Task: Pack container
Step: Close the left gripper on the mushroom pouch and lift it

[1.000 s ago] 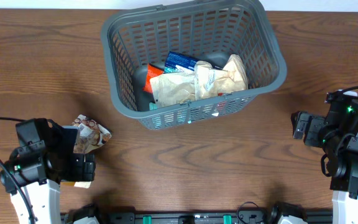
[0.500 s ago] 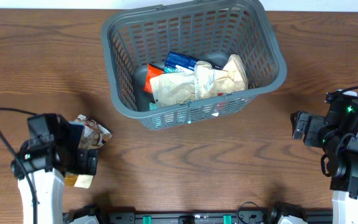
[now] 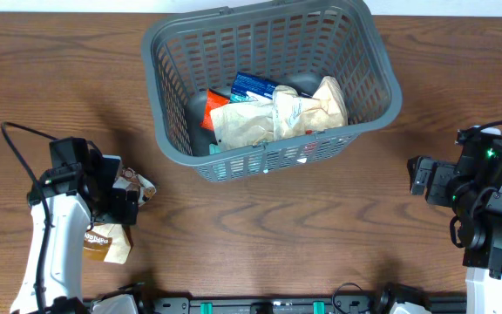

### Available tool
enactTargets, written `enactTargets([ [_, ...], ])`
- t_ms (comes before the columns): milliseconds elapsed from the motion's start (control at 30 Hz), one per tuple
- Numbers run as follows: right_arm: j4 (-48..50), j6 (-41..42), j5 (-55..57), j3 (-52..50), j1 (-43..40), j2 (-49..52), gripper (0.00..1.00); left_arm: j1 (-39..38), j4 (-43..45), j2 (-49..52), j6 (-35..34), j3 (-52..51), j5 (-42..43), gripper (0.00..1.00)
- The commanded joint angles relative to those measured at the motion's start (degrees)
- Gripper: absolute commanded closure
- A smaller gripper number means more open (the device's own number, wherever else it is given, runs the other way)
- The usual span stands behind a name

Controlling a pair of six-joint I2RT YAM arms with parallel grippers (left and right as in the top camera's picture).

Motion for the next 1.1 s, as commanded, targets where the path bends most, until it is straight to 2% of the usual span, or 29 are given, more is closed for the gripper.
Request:
enactTargets([
  [0,-0.11,0.31,-0.42,-0.26,0.63,-0.11,0.01,1.07,0.17,1.4,5.33,-0.52,-0.7,0.01],
  [233,-0.11,0.31,-0.42,-0.26,0.63,-0.11,0.01,5.16,2.43,2.05,10.8,-0.52,-0.63,0.01],
  [500,-0.11,0.31,-0.42,-0.26,0.63,-0.11,0.01,7.26,7.28,3.89,10.99,-0.52,-0.2,0.01],
  [933,-0.11,0.31,-0.42,-0.26,0.63,-0.11,0.01,7.26,9.53,8.15,10.95,-1.01,3.04,0.0],
  [1067,-0.11,0.31,-0.42,-0.26,0.63,-0.11,0.01,7.26,10.82,10.97,10.95,-1.01,3.04,0.03],
])
